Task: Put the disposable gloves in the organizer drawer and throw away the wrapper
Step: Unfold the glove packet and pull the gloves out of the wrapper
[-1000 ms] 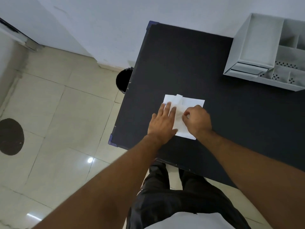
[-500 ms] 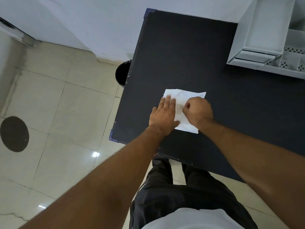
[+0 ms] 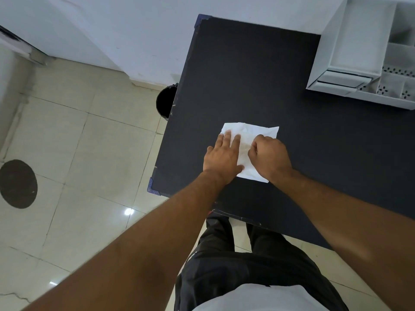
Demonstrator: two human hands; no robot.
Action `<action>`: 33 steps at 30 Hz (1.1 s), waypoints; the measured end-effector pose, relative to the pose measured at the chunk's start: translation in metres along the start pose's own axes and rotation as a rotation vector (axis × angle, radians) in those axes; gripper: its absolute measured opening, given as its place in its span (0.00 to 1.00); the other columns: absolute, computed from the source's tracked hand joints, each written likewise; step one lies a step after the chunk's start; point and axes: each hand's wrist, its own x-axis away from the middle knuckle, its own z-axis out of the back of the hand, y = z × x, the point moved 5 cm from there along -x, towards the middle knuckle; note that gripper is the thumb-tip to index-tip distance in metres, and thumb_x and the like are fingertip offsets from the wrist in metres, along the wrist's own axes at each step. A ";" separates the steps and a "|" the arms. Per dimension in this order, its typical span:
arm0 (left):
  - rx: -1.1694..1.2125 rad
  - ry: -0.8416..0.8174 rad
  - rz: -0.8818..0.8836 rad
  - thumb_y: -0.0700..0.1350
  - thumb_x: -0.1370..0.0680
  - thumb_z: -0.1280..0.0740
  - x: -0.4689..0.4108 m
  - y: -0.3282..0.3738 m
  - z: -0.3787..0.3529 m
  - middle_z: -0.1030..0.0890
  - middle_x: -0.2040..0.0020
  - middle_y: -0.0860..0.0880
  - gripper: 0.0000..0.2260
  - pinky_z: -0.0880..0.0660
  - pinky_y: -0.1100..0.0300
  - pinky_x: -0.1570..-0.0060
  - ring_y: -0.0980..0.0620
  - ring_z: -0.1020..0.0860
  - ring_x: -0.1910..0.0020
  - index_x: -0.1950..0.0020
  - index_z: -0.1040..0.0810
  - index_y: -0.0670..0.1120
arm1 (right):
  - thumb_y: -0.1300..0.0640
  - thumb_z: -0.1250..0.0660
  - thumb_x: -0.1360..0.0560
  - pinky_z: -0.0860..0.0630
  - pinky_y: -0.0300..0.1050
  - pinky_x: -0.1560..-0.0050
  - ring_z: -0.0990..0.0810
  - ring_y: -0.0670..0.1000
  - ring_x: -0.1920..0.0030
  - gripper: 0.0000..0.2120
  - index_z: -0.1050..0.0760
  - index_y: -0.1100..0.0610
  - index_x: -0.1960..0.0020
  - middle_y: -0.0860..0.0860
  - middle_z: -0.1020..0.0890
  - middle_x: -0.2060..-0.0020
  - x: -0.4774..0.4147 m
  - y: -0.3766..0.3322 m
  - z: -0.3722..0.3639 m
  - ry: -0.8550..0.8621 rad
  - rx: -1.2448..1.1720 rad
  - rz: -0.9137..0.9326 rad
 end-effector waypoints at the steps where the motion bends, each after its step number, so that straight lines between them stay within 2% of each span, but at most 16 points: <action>1: -0.001 0.002 -0.007 0.60 0.21 0.33 0.000 0.001 0.000 0.53 0.17 0.43 0.41 0.40 0.40 0.27 0.41 0.51 0.19 0.18 0.54 0.52 | 0.55 0.40 0.20 0.22 0.52 0.55 0.19 0.57 0.57 0.11 0.22 0.61 0.50 0.57 0.17 0.57 0.001 -0.001 0.001 0.002 0.014 0.011; 6: -0.012 -0.003 -0.019 0.60 0.21 0.33 -0.001 0.001 -0.001 0.53 0.17 0.42 0.39 0.40 0.40 0.27 0.41 0.51 0.19 0.18 0.54 0.55 | 0.55 0.39 0.19 0.23 0.51 0.53 0.20 0.57 0.57 0.12 0.22 0.63 0.50 0.57 0.17 0.56 0.004 -0.003 0.003 0.008 0.015 0.054; 10: 0.019 0.021 -0.007 0.60 0.22 0.32 0.000 -0.001 0.000 0.51 0.17 0.43 0.41 0.38 0.41 0.27 0.42 0.50 0.19 0.18 0.53 0.53 | 0.58 0.36 0.22 0.24 0.54 0.57 0.21 0.60 0.61 0.10 0.22 0.64 0.55 0.58 0.18 0.60 0.017 -0.013 0.004 0.096 0.041 0.208; 12: 0.053 0.033 -0.002 0.60 0.23 0.31 0.002 0.000 -0.001 0.51 0.17 0.44 0.43 0.37 0.41 0.28 0.42 0.49 0.19 0.18 0.56 0.53 | 0.54 0.39 0.21 0.23 0.53 0.58 0.22 0.57 0.61 0.10 0.23 0.61 0.53 0.56 0.18 0.59 0.022 -0.011 0.001 0.077 0.023 0.165; 15: 0.101 0.050 0.006 0.58 0.24 0.28 0.003 -0.001 -0.002 0.49 0.17 0.44 0.47 0.36 0.41 0.28 0.43 0.48 0.19 0.19 0.60 0.53 | 0.54 0.41 0.19 0.29 0.46 0.70 0.27 0.54 0.70 0.09 0.27 0.59 0.51 0.54 0.19 0.66 0.024 -0.009 0.005 0.131 -0.052 0.132; 17: 0.128 0.054 0.003 0.57 0.24 0.28 0.003 0.000 -0.001 0.49 0.17 0.45 0.48 0.37 0.40 0.28 0.43 0.48 0.19 0.19 0.60 0.53 | 0.54 0.42 0.18 0.35 0.43 0.72 0.31 0.53 0.75 0.09 0.28 0.59 0.49 0.54 0.20 0.70 0.026 -0.011 0.011 0.171 -0.056 0.147; 18: 0.141 0.054 0.000 0.58 0.24 0.28 0.002 0.000 -0.001 0.50 0.17 0.45 0.48 0.37 0.40 0.28 0.43 0.48 0.19 0.19 0.60 0.53 | 0.54 0.42 0.18 0.35 0.42 0.72 0.30 0.53 0.76 0.08 0.29 0.59 0.48 0.54 0.19 0.70 0.026 -0.010 0.011 0.168 -0.056 0.157; 20: 0.163 0.067 0.016 0.59 0.24 0.28 0.004 0.000 -0.002 0.50 0.17 0.45 0.48 0.38 0.40 0.27 0.42 0.49 0.19 0.19 0.61 0.53 | 0.54 0.42 0.18 0.28 0.45 0.70 0.24 0.55 0.72 0.07 0.30 0.56 0.44 0.53 0.17 0.66 0.027 -0.011 0.007 0.127 -0.100 0.131; 22: 0.191 0.090 0.051 0.59 0.25 0.28 0.007 -0.002 -0.003 0.51 0.17 0.44 0.48 0.39 0.40 0.27 0.42 0.50 0.19 0.19 0.61 0.53 | 0.53 0.39 0.19 0.22 0.48 0.61 0.18 0.56 0.62 0.09 0.30 0.54 0.40 0.52 0.14 0.59 0.027 -0.008 0.002 0.075 -0.267 -0.019; 25: 0.224 0.111 0.111 0.59 0.24 0.29 0.014 -0.007 -0.003 0.49 0.18 0.44 0.47 0.38 0.39 0.27 0.40 0.47 0.19 0.19 0.60 0.53 | 0.52 0.33 0.22 0.21 0.48 0.47 0.18 0.51 0.53 0.18 0.28 0.51 0.33 0.47 0.16 0.55 0.024 -0.003 -0.009 -0.029 -0.584 -0.264; 27: 0.236 0.145 0.132 0.58 0.23 0.30 0.018 -0.008 -0.002 0.45 0.19 0.44 0.45 0.36 0.42 0.28 0.40 0.42 0.21 0.19 0.58 0.52 | 0.54 0.30 0.23 0.21 0.48 0.44 0.18 0.49 0.50 0.16 0.23 0.51 0.36 0.44 0.17 0.55 0.021 -0.002 -0.013 -0.060 -0.726 -0.353; 28: 0.242 0.173 0.138 0.57 0.23 0.31 0.021 -0.009 -0.001 0.43 0.19 0.44 0.43 0.34 0.43 0.29 0.41 0.39 0.22 0.19 0.57 0.52 | 0.55 0.30 0.24 0.20 0.47 0.45 0.17 0.49 0.51 0.11 0.20 0.51 0.41 0.42 0.17 0.56 0.020 -0.004 -0.013 -0.066 -0.802 -0.387; 30: 0.287 0.223 0.164 0.53 0.22 0.31 0.026 -0.012 0.002 0.36 0.23 0.45 0.40 0.30 0.47 0.32 0.43 0.33 0.27 0.19 0.54 0.51 | 0.56 0.31 0.23 0.21 0.42 0.53 0.18 0.47 0.54 0.03 0.18 0.52 0.51 0.42 0.17 0.57 0.021 -0.011 -0.011 -0.112 -0.941 -0.434; 33: 0.471 0.248 0.273 0.48 0.22 0.30 0.030 -0.021 0.007 0.25 0.32 0.47 0.39 0.21 0.48 0.43 0.45 0.23 0.37 0.20 0.51 0.53 | 0.53 0.32 0.22 0.26 0.43 0.59 0.25 0.47 0.60 0.05 0.19 0.51 0.55 0.43 0.20 0.60 0.023 -0.019 -0.009 -0.190 -1.088 -0.449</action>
